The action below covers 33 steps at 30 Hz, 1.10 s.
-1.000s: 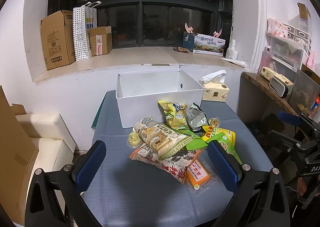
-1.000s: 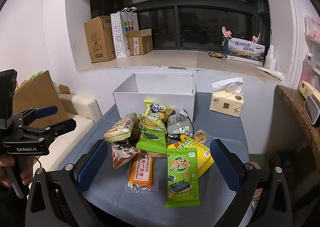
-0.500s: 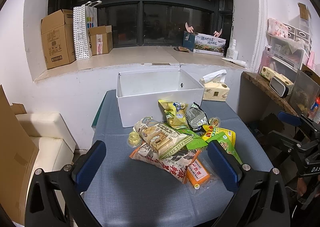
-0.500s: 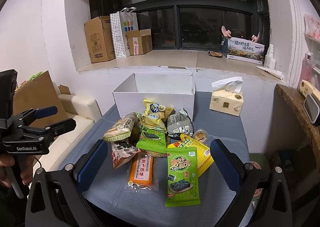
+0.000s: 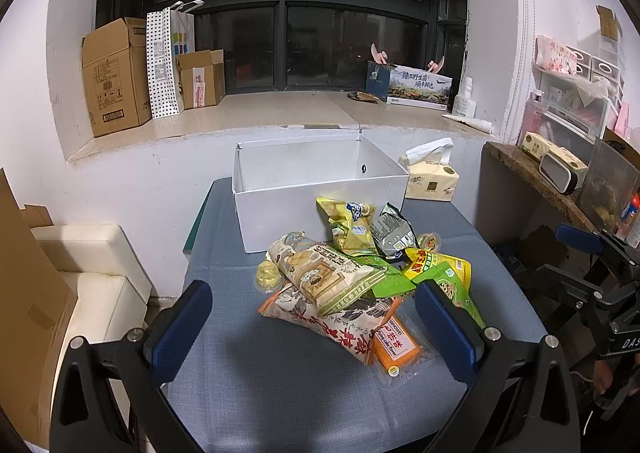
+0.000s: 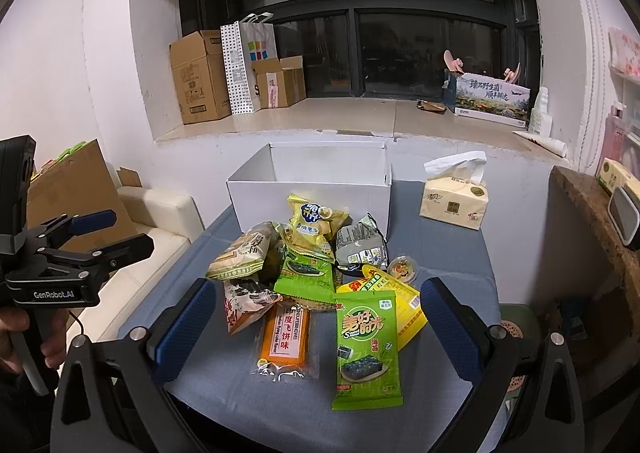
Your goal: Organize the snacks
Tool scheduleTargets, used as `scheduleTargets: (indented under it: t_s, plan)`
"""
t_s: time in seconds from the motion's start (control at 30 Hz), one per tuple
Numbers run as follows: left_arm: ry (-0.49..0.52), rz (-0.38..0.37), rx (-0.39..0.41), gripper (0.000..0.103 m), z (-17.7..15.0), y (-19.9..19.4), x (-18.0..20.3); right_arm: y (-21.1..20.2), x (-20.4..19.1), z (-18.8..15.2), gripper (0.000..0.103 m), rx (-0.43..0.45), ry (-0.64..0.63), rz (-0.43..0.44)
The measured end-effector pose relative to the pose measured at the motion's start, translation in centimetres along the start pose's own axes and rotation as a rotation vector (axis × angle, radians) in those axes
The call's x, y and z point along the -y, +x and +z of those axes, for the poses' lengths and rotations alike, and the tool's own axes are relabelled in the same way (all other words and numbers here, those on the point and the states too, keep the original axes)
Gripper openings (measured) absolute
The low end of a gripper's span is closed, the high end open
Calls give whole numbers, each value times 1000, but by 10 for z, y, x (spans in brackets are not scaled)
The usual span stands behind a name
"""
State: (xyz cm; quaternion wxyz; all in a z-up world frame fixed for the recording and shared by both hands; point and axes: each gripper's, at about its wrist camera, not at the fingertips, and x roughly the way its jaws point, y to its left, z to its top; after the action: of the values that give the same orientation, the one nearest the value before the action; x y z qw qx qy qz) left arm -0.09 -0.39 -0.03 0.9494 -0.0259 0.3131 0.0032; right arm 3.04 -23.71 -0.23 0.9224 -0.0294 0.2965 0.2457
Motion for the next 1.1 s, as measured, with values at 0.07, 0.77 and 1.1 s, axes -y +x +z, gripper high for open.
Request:
scheduleTargets:
  t_s: [0.07,0.77,1.1]
  plan:
    - [0,0,-1,103,0,0,0,-1,0,0,103,1,-2,1]
    - [-5,3,-20,103,0,5,-2,-2,0,0,103,2,6,1]
    - [-12,-1,-33,103,0,9,-1,-3,1,-1,103,1,8,3]
